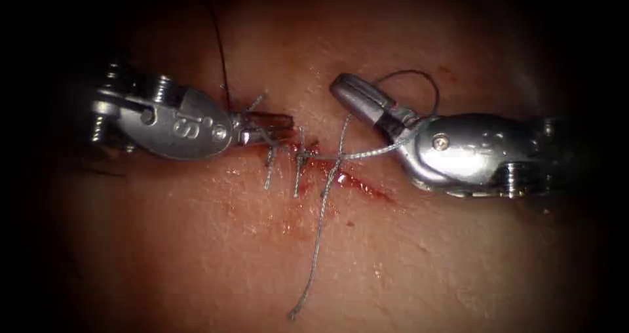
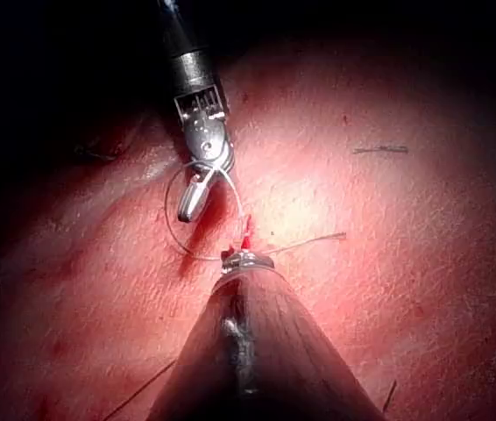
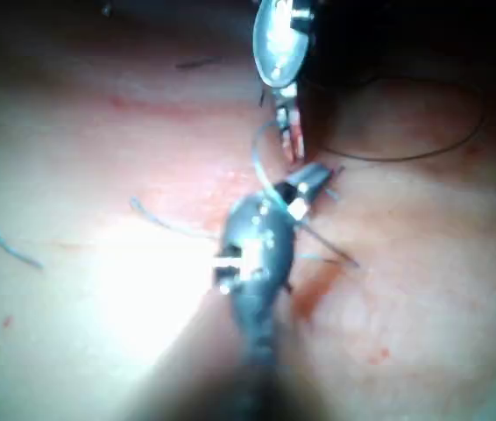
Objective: Wound Closure
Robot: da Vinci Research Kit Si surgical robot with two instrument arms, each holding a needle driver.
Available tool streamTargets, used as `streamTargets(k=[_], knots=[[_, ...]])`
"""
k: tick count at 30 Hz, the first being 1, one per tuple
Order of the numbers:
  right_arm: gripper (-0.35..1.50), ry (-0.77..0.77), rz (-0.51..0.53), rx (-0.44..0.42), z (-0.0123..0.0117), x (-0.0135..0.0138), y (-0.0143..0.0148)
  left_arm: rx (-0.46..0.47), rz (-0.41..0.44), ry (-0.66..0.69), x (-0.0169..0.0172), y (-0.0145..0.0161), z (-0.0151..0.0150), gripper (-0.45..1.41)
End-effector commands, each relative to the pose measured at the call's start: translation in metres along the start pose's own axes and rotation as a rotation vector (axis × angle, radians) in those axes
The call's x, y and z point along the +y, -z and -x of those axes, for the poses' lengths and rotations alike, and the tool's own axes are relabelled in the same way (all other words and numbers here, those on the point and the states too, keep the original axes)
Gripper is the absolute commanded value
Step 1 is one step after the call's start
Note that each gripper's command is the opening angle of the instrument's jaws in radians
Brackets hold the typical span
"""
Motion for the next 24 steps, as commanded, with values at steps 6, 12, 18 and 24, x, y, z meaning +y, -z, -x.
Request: streamTargets(k=[6,12,18,24], knots=[[-0.35,-0.066,-0.201,0.083,0.0,0.0003,-0.0015,-0.003,0.022,0.004,0.0022,-0.0034,0.0007,-0.45],[-0.35,-0.11,-0.441,0.089,0.0003,0.0007,-0.0026,-0.016,0.042,0.004,0.0029,-0.0062,0.0012,-0.45],[-0.35,-0.1,-0.663,0.033,0.0008,-0.0001,-0.0034,-0.012,0.048,0.002,0.0016,-0.0071,0.0013,-0.45],[-0.35,-0.017,-0.867,-0.053,0.0015,-0.0011,-0.0034,-0.005,0.056,0.0,0.001,-0.0069,0.0014,-0.45]])
